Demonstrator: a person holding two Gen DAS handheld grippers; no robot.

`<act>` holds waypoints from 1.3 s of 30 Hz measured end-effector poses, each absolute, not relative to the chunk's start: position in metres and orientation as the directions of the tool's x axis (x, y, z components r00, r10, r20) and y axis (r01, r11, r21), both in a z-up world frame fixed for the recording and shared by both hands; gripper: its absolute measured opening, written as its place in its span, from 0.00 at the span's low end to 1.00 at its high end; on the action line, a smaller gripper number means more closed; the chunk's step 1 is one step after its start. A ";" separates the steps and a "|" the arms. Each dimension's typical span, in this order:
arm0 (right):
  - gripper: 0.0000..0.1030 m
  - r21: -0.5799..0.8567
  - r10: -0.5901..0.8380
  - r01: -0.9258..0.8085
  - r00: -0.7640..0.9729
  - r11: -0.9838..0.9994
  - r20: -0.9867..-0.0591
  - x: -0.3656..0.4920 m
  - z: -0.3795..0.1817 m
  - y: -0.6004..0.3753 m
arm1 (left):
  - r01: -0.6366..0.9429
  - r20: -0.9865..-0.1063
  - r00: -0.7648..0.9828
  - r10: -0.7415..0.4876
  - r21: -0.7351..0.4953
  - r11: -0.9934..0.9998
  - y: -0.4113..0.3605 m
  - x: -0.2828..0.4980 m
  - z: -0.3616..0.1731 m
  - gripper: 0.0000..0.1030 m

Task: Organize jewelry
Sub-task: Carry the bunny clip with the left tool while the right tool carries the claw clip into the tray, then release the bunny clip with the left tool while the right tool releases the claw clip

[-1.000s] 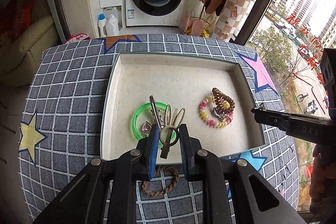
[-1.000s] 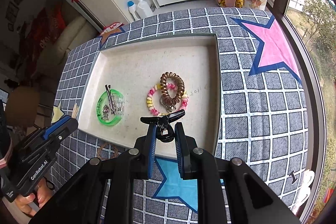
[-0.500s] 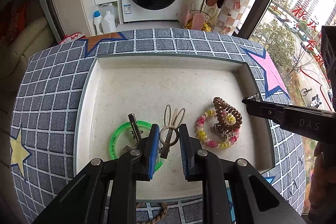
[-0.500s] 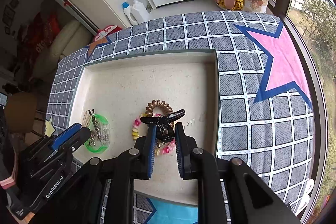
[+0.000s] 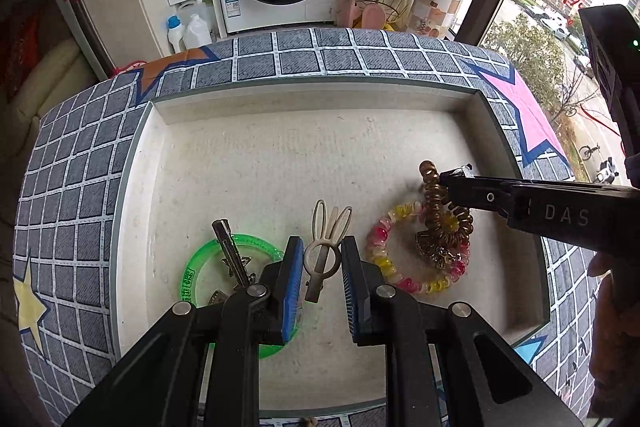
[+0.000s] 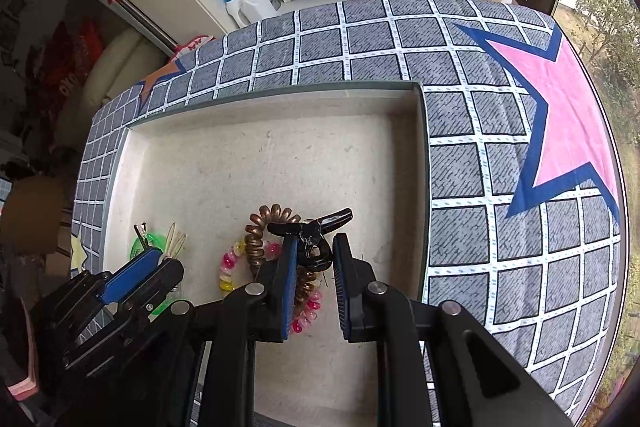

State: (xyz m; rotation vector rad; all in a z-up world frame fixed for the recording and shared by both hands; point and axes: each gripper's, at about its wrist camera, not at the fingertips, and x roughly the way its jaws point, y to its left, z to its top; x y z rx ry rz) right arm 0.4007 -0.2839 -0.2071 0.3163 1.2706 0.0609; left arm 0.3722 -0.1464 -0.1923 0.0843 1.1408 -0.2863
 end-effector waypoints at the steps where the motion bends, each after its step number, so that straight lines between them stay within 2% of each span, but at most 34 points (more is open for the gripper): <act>1: 0.19 0.274 0.226 0.128 0.301 0.953 -0.927 0.401 -0.208 -0.284 | 0.264 -0.906 0.383 -0.178 -0.078 0.961 -0.146 0.373 -0.193 0.31; 6: 0.19 0.285 0.237 0.125 0.300 0.951 -0.924 0.403 -0.209 -0.283 | 0.251 -0.909 0.380 -0.175 -0.081 0.965 -0.144 0.374 -0.195 0.31; 8: 0.23 0.290 0.243 0.127 0.292 0.949 -0.925 0.403 -0.210 -0.283 | 0.256 -0.910 0.379 -0.171 -0.074 0.964 -0.145 0.373 -0.195 0.31; 10: 0.45 0.296 0.249 0.133 0.285 0.946 -0.925 0.402 -0.212 -0.283 | 0.261 -0.911 0.379 -0.165 -0.065 0.963 -0.147 0.373 -0.195 0.31; 11: 0.47 0.305 0.257 0.133 0.292 0.943 -0.921 0.402 -0.212 -0.283 | 0.263 -0.911 0.379 -0.164 -0.064 0.963 -0.147 0.372 -0.194 0.31; 16: 0.49 0.348 0.289 0.139 0.326 0.927 -0.900 0.400 -0.202 -0.285 | 0.250 -0.900 0.394 -0.185 -0.089 0.964 -0.143 0.371 -0.186 0.31; 26: 0.49 0.403 0.307 0.170 0.412 0.899 -0.858 0.387 -0.171 -0.298 | 0.255 -0.895 0.417 -0.157 -0.050 0.966 -0.143 0.370 -0.177 0.32; 27: 0.49 0.411 0.310 0.176 0.418 0.895 -0.854 0.385 -0.168 -0.300 | 0.255 -0.893 0.423 -0.155 -0.047 0.966 -0.144 0.368 -0.175 0.39; 28: 0.49 0.420 0.314 0.181 0.425 0.889 -0.849 0.383 -0.166 -0.304 | 0.255 -0.889 0.431 -0.155 -0.045 0.966 -0.143 0.367 -0.172 0.76; 29: 0.50 0.430 0.320 0.187 0.430 0.883 -0.844 0.381 -0.164 -0.306 | 0.244 -0.880 0.451 -0.150 -0.039 0.969 -0.142 0.365 -0.168 1.00; 31: 0.52 0.440 0.323 0.196 0.439 0.876 -0.838 0.376 -0.159 -0.310 | 0.238 -0.853 0.499 -0.154 -0.036 0.971 -0.140 0.359 -0.157 1.00; 36: 0.61 0.439 0.317 0.201 0.446 0.876 -0.837 0.364 -0.153 -0.310 | 0.245 -0.850 0.502 -0.160 -0.037 0.969 -0.136 0.355 -0.146 1.00; 38: 0.67 0.439 0.315 0.205 0.449 0.875 -0.836 0.359 -0.151 -0.309 | 0.248 -0.845 0.510 -0.158 -0.031 0.968 -0.133 0.349 -0.141 1.00; 39: 0.75 0.438 0.312 0.205 0.452 0.875 -0.836 0.357 -0.149 -0.309 | 0.251 -0.844 0.513 -0.156 -0.026 0.968 -0.131 0.346 -0.139 1.00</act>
